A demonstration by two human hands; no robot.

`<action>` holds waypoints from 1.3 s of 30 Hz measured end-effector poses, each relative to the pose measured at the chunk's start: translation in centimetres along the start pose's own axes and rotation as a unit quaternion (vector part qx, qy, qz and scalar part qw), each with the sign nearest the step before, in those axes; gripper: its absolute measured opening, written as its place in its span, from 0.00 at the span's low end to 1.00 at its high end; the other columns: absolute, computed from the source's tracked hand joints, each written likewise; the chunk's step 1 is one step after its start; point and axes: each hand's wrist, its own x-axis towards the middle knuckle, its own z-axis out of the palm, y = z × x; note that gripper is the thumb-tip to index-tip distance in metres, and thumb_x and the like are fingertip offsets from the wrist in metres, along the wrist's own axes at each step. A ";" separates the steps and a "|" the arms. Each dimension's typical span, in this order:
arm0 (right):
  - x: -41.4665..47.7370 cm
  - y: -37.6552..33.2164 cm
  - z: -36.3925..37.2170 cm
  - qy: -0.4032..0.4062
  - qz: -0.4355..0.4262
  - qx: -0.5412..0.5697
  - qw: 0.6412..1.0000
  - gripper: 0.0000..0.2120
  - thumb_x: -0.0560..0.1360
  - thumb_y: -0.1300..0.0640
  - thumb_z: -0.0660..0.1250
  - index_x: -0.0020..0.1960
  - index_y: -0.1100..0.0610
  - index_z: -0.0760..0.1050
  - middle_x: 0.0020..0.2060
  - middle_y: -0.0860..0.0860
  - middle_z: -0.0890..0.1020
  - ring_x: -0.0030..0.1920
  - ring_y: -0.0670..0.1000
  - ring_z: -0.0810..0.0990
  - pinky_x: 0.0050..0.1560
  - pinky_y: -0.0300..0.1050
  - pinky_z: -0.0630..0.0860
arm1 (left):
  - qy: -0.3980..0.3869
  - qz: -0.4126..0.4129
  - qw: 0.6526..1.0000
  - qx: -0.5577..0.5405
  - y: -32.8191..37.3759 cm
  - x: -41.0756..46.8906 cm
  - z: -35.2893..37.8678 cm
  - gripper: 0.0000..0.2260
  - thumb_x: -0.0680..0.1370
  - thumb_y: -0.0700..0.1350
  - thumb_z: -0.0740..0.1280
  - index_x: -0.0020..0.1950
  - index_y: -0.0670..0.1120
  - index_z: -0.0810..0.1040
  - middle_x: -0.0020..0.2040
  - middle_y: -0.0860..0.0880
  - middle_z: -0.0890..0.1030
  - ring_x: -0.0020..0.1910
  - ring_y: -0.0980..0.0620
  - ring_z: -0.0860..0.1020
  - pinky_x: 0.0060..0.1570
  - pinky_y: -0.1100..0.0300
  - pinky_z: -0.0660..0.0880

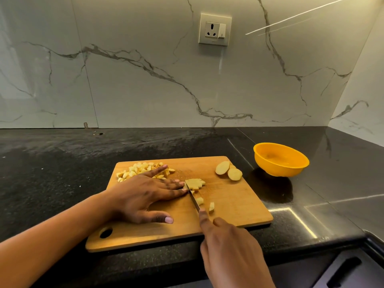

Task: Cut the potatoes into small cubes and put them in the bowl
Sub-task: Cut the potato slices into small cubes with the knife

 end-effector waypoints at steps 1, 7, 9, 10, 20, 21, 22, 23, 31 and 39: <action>-0.6 0.1 -0.5 -0.004 0.003 0.010 1.000 0.27 0.82 0.51 0.52 0.78 0.49 0.46 0.60 0.49 0.71 0.54 0.51 0.75 0.45 0.42 0.66 | 0.008 0.001 1.000 0.001 0.0 0.0 0.1 0.35 0.73 0.73 0.37 0.76 0.57 0.50 0.76 0.58 0.54 0.74 0.66 0.46 0.70 0.57 0.26; -0.8 2.0 -1.6 0.141 0.019 -0.011 0.990 0.26 0.79 0.49 0.58 0.75 0.41 0.54 0.47 0.45 0.65 0.40 0.45 0.68 0.36 0.36 0.63 | 0.117 -0.004 0.993 0.032 0.5 -0.3 -0.2 0.27 0.80 0.65 0.46 0.71 0.53 0.66 0.69 0.54 0.70 0.71 0.60 0.64 0.73 0.54 0.38; 0.5 3.0 -0.8 0.178 0.017 -0.016 0.984 0.29 0.67 0.50 0.75 0.66 0.41 0.72 0.41 0.44 0.72 0.32 0.44 0.70 0.29 0.31 0.60 | 0.146 -0.011 0.987 0.058 0.6 -0.3 -0.1 0.23 0.81 0.62 0.49 0.68 0.53 0.71 0.66 0.54 0.75 0.68 0.59 0.69 0.73 0.53 0.42; 1.1 3.6 -0.4 0.196 0.001 -0.017 0.980 0.30 0.60 0.51 0.80 0.61 0.43 0.77 0.38 0.44 0.74 0.29 0.44 0.72 0.26 0.30 0.60 | 0.155 -0.018 0.986 0.063 0.6 -0.3 -0.1 0.22 0.81 0.61 0.50 0.67 0.53 0.72 0.65 0.55 0.75 0.67 0.59 0.70 0.73 0.52 0.43; 4.9 9.1 0.4 0.213 -0.080 -0.021 0.974 0.31 0.56 0.63 0.82 0.56 0.47 0.81 0.41 0.49 0.79 0.36 0.45 0.77 0.26 0.31 0.66 | 0.235 -0.049 0.967 0.087 0.8 0.7 -0.3 0.19 0.82 0.58 0.51 0.68 0.54 0.72 0.67 0.54 0.73 0.69 0.56 0.68 0.73 0.52 0.52; 5.0 9.2 0.5 0.224 -0.077 -0.018 0.971 0.30 0.55 0.62 0.82 0.55 0.47 0.82 0.41 0.49 0.79 0.36 0.45 0.77 0.26 0.31 0.65 | 0.241 -0.049 0.965 0.091 0.9 1.1 -0.2 0.20 0.82 0.58 0.51 0.69 0.54 0.71 0.68 0.54 0.72 0.69 0.56 0.67 0.73 0.52 0.52; 5.1 9.3 0.6 0.233 -0.067 -0.010 0.970 0.30 0.55 0.62 0.82 0.55 0.47 0.82 0.40 0.48 0.79 0.36 0.45 0.77 0.26 0.31 0.66 | 0.245 -0.049 0.964 0.093 1.1 1.5 -0.3 0.20 0.82 0.58 0.51 0.69 0.53 0.70 0.69 0.54 0.72 0.69 0.56 0.67 0.73 0.51 0.53; 5.2 9.4 0.8 0.242 -0.050 0.003 0.969 0.29 0.55 0.62 0.83 0.54 0.48 0.82 0.40 0.48 0.79 0.35 0.45 0.78 0.26 0.32 0.66 | 0.249 -0.048 0.963 0.089 1.4 1.9 -0.4 0.20 0.82 0.58 0.52 0.70 0.54 0.69 0.69 0.54 0.72 0.70 0.56 0.67 0.73 0.50 0.56; 5.4 10.4 1.4 0.258 0.055 0.088 0.960 0.24 0.75 0.57 0.69 0.69 0.46 0.70 0.53 0.46 0.75 0.46 0.41 0.69 0.42 0.31 0.66 | 0.073 -0.033 0.997 -0.006 6.8 6.9 -1.9 0.23 0.79 0.63 0.53 0.72 0.57 0.66 0.73 0.58 0.65 0.73 0.60 0.59 0.74 0.56 0.48; 5.4 10.3 1.0 0.230 0.078 0.112 0.964 0.23 0.77 0.54 0.66 0.70 0.43 0.67 0.53 0.43 0.71 0.47 0.41 0.69 0.46 0.32 0.67 | 0.094 -0.166 0.979 -0.066 1.0 6.6 -2.3 0.10 0.78 0.52 0.64 0.57 0.54 0.79 0.56 0.56 0.81 0.59 0.57 0.75 0.75 0.52 0.48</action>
